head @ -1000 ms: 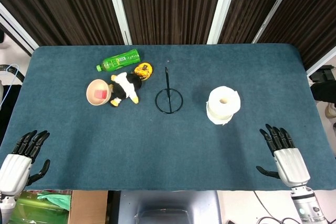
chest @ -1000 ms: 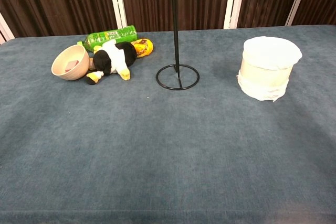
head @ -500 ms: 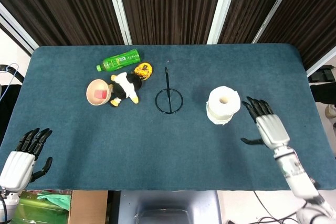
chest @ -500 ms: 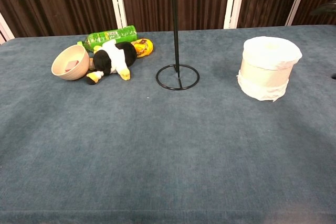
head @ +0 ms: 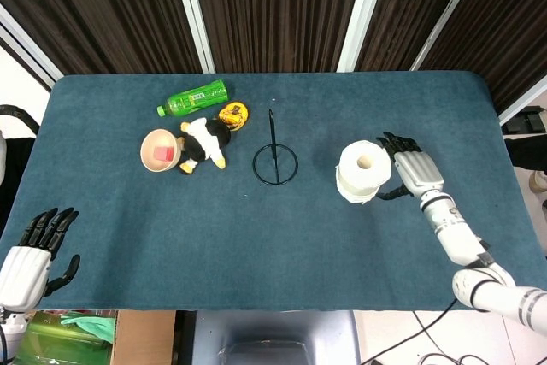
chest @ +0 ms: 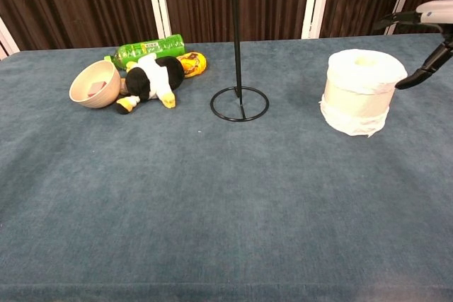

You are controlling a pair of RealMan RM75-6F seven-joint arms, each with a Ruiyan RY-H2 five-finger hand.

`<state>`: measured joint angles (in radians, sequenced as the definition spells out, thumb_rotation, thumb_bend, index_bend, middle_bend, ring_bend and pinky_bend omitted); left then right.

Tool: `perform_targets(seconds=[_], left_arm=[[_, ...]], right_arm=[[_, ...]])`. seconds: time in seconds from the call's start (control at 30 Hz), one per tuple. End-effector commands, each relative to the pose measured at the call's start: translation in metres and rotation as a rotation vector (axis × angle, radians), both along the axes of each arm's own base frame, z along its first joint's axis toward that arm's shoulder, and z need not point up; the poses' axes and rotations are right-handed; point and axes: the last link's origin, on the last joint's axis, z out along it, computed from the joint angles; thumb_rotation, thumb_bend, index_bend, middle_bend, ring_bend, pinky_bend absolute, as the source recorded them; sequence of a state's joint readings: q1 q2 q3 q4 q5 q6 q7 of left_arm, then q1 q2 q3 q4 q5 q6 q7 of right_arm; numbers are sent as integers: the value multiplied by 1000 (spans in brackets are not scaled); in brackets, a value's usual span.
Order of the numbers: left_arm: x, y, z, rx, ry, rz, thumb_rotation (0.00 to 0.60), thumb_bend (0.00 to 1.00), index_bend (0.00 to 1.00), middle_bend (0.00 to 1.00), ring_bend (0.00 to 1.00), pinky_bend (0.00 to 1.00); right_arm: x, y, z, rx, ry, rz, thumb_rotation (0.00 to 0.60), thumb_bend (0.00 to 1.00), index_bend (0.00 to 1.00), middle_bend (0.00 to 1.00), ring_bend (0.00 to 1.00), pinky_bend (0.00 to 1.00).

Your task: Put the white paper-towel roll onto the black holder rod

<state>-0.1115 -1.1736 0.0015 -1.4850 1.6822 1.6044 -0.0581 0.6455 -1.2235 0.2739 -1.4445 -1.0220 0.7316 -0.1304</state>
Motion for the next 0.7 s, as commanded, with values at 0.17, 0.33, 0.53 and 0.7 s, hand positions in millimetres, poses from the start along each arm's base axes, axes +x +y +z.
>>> perform_targets(seconds=[0.17, 0.33, 0.53, 0.7], left_arm=[[0, 0, -1, -7, 4, -2, 600, 475, 0, 63, 41, 102], [-1, 0, 1, -1, -1, 2, 600, 476, 0, 63, 41, 102], [-1, 1, 1, -4, -4, 2, 600, 475, 0, 63, 41, 102], [-1, 2, 0, -6, -5, 3, 600, 476, 0, 63, 41, 103]], right_arm=[[5, -19, -17, 45, 22, -43, 600, 127, 0, 0, 0, 0], [6, -25, -28, 95, 23, -81, 600, 127, 0, 0, 0, 0], [6, -33, -33, 110, 23, -117, 600, 126, 0, 0, 0, 0], [6, -36, -37, 121, 32, -135, 600, 127, 117, 74, 29, 2]])
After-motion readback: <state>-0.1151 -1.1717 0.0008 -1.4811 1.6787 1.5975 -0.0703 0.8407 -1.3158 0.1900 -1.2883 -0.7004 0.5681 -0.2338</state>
